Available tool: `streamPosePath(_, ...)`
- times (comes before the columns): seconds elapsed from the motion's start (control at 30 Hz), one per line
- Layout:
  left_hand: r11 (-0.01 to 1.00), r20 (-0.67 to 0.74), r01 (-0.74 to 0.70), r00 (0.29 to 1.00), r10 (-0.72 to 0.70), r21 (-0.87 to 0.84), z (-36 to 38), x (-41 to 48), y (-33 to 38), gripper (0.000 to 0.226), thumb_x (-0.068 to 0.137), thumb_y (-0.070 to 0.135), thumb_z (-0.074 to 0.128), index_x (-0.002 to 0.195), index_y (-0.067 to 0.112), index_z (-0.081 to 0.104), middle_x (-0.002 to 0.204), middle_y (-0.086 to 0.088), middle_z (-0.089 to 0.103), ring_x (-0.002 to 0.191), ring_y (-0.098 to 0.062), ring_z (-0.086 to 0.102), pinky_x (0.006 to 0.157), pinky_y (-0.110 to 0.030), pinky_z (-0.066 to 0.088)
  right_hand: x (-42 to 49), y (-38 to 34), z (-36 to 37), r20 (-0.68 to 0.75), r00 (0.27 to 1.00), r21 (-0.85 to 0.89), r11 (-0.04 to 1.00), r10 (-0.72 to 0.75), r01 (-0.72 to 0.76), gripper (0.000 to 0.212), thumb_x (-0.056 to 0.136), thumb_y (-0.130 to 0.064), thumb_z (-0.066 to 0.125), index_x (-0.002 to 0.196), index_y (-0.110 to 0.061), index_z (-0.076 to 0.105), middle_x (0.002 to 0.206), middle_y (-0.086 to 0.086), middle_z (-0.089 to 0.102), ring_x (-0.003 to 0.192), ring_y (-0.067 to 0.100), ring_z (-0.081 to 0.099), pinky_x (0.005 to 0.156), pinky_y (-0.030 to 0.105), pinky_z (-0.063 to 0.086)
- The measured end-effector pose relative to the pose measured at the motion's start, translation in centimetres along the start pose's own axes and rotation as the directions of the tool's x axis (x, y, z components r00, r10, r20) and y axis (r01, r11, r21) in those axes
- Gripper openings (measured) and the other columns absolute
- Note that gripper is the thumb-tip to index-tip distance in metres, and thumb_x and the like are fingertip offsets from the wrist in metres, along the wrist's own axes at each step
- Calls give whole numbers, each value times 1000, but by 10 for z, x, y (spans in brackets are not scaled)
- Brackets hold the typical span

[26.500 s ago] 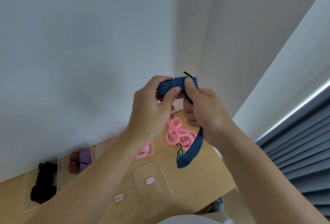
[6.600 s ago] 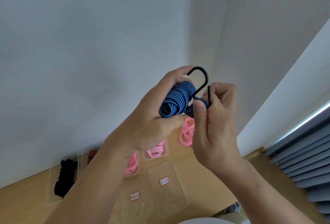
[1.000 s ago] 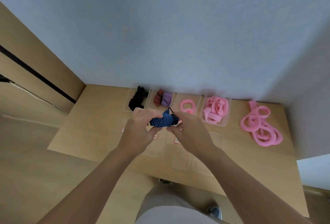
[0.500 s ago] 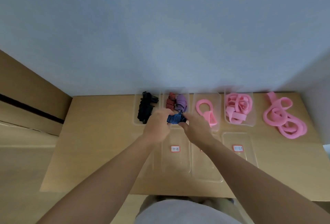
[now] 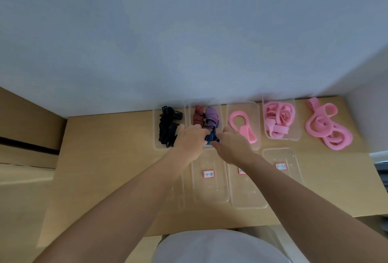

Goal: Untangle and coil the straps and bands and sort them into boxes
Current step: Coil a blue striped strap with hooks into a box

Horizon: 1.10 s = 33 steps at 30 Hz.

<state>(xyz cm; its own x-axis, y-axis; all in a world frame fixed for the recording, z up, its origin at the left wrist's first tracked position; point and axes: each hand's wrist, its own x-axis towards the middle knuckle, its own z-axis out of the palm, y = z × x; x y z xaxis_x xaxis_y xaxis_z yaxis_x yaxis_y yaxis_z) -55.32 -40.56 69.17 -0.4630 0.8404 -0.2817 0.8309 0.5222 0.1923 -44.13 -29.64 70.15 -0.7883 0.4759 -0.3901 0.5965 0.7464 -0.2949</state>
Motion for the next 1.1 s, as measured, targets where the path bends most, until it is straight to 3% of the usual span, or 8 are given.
streamPosePath(0.2,998,62,-22,998,18,53,-4,9,-3,28,103,31,53,129,33,62,113,0,60,111,-24,56,97,-45,33,4,-9,-4,29,998,-32,998,49,-48,22,99,-29,56,104,-10,66,105,7,58,86,21,53,67,34,45)
streamPosePath(0.43,995,129,-84,989,77,49,-8,14,-7,34,102,38,53,136,34,58,117,-1,56,112,-23,55,100,-45,35,9,-13,-13,83,993,-36,996,79,-76,8,95,-16,54,88,-11,56,89,3,53,79,21,53,65,33,47)
streamPosePath(0.53,986,176,-46,981,75,-163,-16,20,-13,32,95,30,57,125,29,65,107,0,53,110,-27,56,101,-45,39,11,-15,-13,95,992,-69,994,87,-80,10,96,-17,55,87,-13,52,94,4,57,84,22,58,67,33,49)
streamPosePath(0.63,938,41,1,999,14,-347,-27,33,-20,38,83,21,64,121,17,64,116,-6,55,107,-28,58,98,-41,47,11,-16,-8,91,990,-80,992,105,-98,9,95,-18,56,87,-15,54,100,6,60,90,24,62,66,33,50)
streamPosePath(0.77,963,27,-33,999,41,-269,-32,56,-20,62,80,24,72,138,15,52,132,-12,51,118,-34,55,100,-45,48,10,-16,-1,49,989,-68,989,138,-135,9,95,-18,56,87,-16,54,99,4,60,83,22,58,61,33,47)
streamPosePath(0.87,989,81,-75,993,86,-126,-26,69,-21,71,79,36,77,141,17,48,136,-10,53,123,-35,50,102,-47,46,8,-14,1,9,988,-34,988,154,-154,10,97,-21,56,104,-14,58,105,4,59,86,23,60,61,33,45)
streamPosePath(0.97,992,58,-102,993,106,-68,-22,77,-22,75,74,44,81,137,18,51,130,-6,59,115,-32,51,99,-45,46,5,-13,2,-52,987,-10,988,154,-155,29,96,-23,57,123,-14,52,113,4,56,95,24,59,64,34,42)
streamPosePath(1.1,989,33,-116,992,120,-93,-20,84,-22,75,65,46,81,131,21,54,119,-2,62,107,-27,48,92,-46,50,6,-13,6,-143,978,22,988,152,-151,27,92,-23,64,115,-14,55,112,4,54,88,21,54,64,31,38)
